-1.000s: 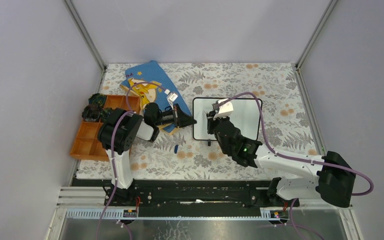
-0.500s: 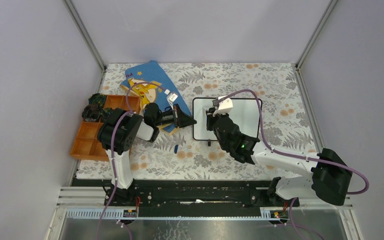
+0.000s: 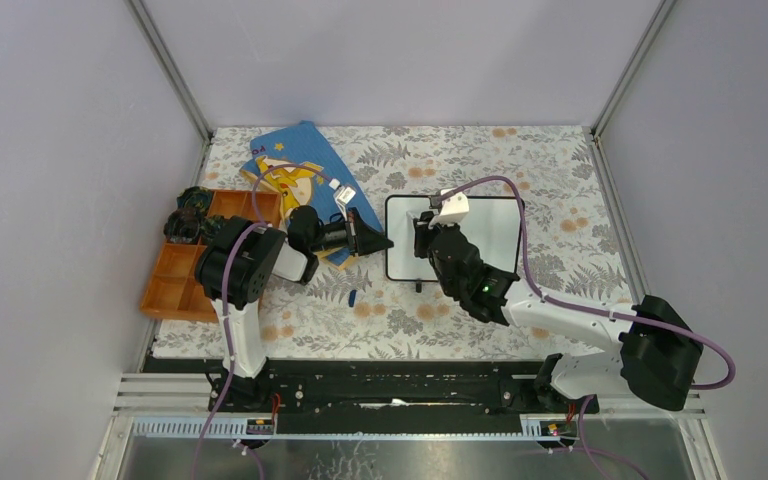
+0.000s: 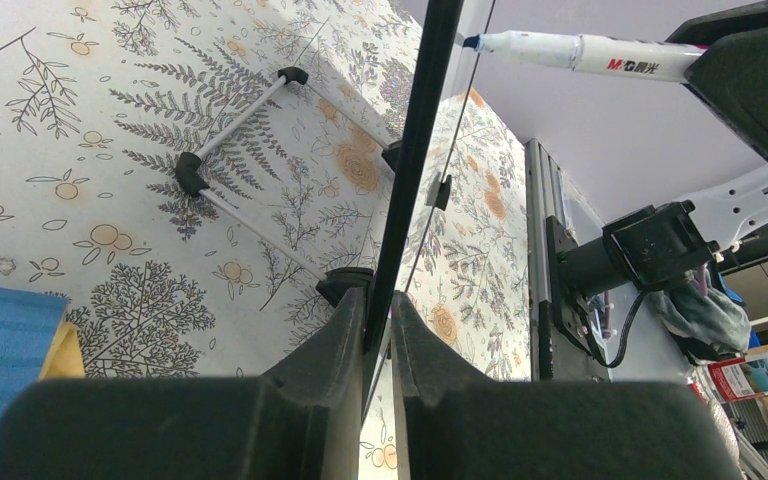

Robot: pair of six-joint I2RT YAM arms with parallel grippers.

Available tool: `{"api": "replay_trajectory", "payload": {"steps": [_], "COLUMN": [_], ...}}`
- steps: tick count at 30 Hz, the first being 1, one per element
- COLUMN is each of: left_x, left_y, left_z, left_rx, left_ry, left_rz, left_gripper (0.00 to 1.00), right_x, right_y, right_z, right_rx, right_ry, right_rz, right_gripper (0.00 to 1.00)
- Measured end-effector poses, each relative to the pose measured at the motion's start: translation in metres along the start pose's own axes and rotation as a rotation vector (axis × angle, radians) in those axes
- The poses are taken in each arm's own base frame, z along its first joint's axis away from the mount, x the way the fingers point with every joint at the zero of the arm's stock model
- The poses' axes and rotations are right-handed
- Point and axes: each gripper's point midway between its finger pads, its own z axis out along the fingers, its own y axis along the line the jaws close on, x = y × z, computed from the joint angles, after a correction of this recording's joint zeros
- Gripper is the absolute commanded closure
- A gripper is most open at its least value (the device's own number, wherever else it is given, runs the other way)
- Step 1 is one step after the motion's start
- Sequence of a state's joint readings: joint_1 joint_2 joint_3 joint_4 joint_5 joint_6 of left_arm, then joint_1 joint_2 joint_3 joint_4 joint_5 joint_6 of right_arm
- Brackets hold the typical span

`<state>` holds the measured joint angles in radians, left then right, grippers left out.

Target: Write a sentence on the whiteboard

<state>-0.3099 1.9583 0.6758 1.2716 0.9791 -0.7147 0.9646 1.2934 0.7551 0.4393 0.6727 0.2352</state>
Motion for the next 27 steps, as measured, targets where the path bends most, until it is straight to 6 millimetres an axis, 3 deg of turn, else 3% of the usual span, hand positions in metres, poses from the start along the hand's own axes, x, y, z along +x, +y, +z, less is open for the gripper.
{"api": "replay_trajectory", "payload": {"steps": [22, 27], "left_x": [-0.001, -0.001], "left_y": [0.000, 0.001], "left_z": [0.001, 0.001], "left_rx": [-0.007, -0.009], "left_ry": [-0.005, -0.007], "left_rz": [0.013, 0.014], "left_gripper": [0.97, 0.97], "right_x": [0.019, 0.011], "right_y": [-0.012, -0.009], "right_z": [-0.012, -0.017], "right_rx": [0.003, -0.028], "right_ry": [0.044, 0.032], "right_rz": [0.019, 0.039], "right_gripper": [1.00, 1.00]}}
